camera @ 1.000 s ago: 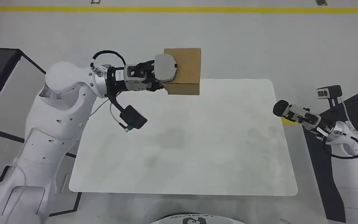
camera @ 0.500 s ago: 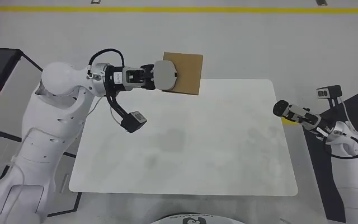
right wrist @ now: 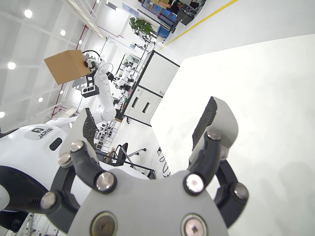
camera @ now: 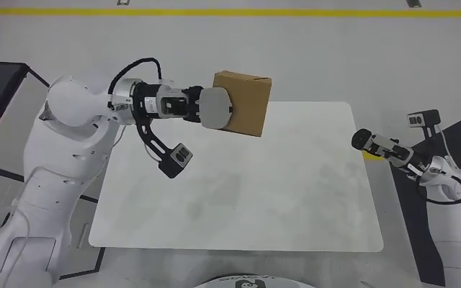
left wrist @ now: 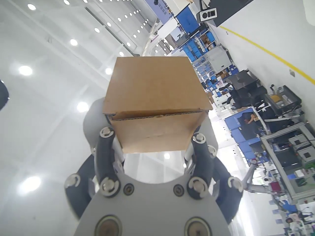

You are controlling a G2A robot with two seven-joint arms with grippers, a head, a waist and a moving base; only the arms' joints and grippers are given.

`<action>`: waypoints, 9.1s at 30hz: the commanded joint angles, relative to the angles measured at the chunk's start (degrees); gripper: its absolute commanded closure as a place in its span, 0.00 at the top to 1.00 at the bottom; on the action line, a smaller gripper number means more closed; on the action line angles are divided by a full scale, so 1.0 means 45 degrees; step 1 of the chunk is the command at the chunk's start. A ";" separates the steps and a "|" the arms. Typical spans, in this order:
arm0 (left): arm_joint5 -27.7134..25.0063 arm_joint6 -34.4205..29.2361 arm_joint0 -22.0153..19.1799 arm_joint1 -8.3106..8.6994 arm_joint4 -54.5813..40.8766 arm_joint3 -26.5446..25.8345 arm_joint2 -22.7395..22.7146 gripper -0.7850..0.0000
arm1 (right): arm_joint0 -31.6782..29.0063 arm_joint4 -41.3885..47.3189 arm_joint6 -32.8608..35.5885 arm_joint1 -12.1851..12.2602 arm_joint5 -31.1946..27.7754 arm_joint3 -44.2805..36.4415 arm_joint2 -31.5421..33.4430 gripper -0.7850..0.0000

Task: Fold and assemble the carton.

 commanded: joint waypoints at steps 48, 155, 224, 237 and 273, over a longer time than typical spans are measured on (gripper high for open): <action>-0.3693 -0.0806 0.0268 0.0047 -0.0923 0.0049 0.0141 0.00 | 0.0000 0.0000 0.0000 0.0000 0.0000 0.0000 0.0000 1.00; -1.6127 -0.8436 0.0065 -0.0554 -1.6604 0.6545 0.5926 0.00 | 0.0000 0.0000 0.0000 0.0000 0.0000 0.0000 0.0000 1.00; -1.3193 -0.2992 0.0339 -0.4707 -1.3744 1.5298 0.9882 0.12 | 0.0000 0.0000 0.0000 0.0000 0.0000 0.0000 0.0000 1.00; -1.3233 -0.2150 0.0293 -0.5159 -1.3410 1.6298 1.0041 1.00 | 0.0000 0.0000 0.0000 0.0000 0.0000 0.0000 0.0000 1.00; -1.4273 -0.2088 0.0673 -0.2072 -1.3656 1.1878 0.8141 1.00 | 0.0000 0.0000 0.0000 0.0000 0.0000 0.0000 0.0000 1.00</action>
